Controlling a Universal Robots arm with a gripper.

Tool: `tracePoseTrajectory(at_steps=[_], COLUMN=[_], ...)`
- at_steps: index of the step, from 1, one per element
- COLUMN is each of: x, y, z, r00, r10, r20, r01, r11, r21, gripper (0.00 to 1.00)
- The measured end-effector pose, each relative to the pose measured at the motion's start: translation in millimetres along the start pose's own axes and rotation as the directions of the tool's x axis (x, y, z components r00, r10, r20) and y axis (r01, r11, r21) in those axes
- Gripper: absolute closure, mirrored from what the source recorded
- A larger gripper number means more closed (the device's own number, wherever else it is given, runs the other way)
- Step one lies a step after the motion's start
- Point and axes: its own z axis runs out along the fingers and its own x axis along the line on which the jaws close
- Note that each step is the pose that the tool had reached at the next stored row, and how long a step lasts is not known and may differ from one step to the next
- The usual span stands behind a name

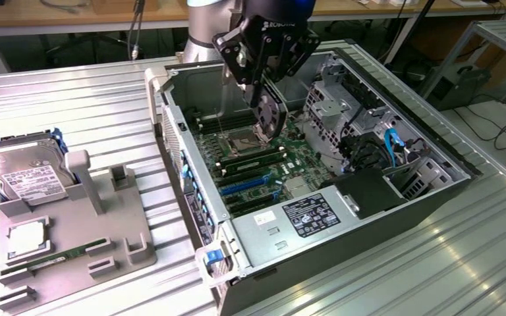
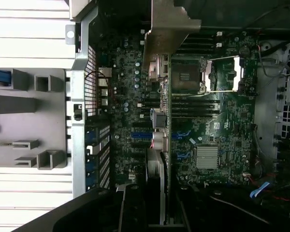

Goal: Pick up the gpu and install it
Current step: 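Pick up the gpu and move the gpu toward the slot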

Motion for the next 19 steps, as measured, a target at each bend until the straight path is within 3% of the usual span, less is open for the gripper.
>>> tracePoseTrajectory(at_steps=[19], x=[-25.4], y=[-0.5], z=[0.1], r00=[1.0], r10=[0.0], r20=[0.0], r01=[0.0], r11=[1.0], r21=[0.0], gripper=[0.72])
